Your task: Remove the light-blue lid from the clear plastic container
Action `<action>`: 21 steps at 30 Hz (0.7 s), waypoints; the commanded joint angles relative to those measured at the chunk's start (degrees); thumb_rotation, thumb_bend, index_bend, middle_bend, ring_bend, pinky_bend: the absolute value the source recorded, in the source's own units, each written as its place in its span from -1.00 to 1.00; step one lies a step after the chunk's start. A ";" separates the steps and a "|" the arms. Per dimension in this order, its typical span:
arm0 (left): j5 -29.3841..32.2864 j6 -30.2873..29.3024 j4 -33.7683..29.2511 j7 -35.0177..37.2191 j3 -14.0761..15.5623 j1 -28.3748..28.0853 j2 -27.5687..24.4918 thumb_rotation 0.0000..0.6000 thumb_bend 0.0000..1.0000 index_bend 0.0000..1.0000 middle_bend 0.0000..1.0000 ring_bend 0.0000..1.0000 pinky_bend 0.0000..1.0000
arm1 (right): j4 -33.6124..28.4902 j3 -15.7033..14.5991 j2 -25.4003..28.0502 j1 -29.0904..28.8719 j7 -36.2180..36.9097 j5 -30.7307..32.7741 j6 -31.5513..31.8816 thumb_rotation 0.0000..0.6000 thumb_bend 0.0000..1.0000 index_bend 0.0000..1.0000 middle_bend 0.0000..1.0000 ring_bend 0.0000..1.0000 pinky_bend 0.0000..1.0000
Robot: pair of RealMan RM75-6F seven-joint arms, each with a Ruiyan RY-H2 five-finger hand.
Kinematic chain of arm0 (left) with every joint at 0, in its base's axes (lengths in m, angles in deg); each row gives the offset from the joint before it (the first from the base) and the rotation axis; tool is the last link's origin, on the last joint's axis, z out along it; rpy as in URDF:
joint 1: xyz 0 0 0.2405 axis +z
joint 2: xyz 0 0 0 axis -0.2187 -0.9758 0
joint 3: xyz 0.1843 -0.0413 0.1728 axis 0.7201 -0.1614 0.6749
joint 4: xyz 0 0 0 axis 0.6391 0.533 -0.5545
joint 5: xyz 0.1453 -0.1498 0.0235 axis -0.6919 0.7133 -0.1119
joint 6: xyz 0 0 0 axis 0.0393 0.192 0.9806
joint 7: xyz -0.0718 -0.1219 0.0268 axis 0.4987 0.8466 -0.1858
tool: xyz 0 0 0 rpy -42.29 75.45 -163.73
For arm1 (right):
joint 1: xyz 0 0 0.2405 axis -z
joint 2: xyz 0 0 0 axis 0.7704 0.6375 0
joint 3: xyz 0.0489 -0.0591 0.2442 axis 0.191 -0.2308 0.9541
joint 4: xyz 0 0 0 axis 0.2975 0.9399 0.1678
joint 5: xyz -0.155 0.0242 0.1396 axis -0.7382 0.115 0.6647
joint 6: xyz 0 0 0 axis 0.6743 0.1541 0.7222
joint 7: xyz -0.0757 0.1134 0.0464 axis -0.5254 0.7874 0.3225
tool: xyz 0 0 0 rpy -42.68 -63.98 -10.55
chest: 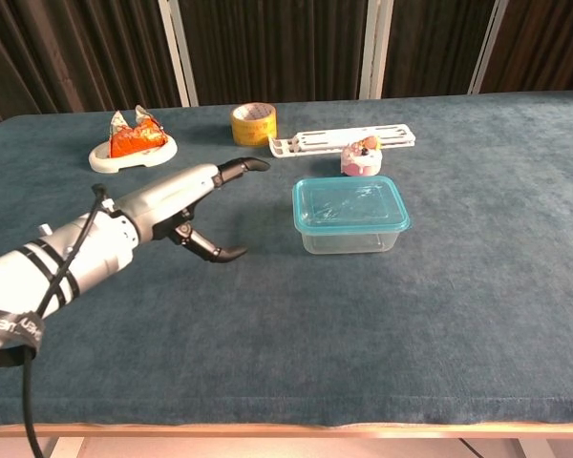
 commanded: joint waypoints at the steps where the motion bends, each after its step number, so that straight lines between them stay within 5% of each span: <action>1: 1.83 1.59 1.76 -0.24 -1.38 -2.09 2.03 1.00 -0.43 -1.00 -1.00 -1.00 -1.00 | 0.15 0.07 0.21 -0.07 0.20 0.42 -0.25 1.00 -0.74 -1.00 -1.00 -1.00 -1.00; 21: 5.20 2.22 11.82 2.60 -2.97 -8.39 10.88 1.00 -0.43 -1.00 -1.00 -1.00 -1.00 | 0.91 -0.29 2.18 0.73 2.77 1.33 0.21 1.00 -0.74 -1.00 -1.00 -1.00 -1.00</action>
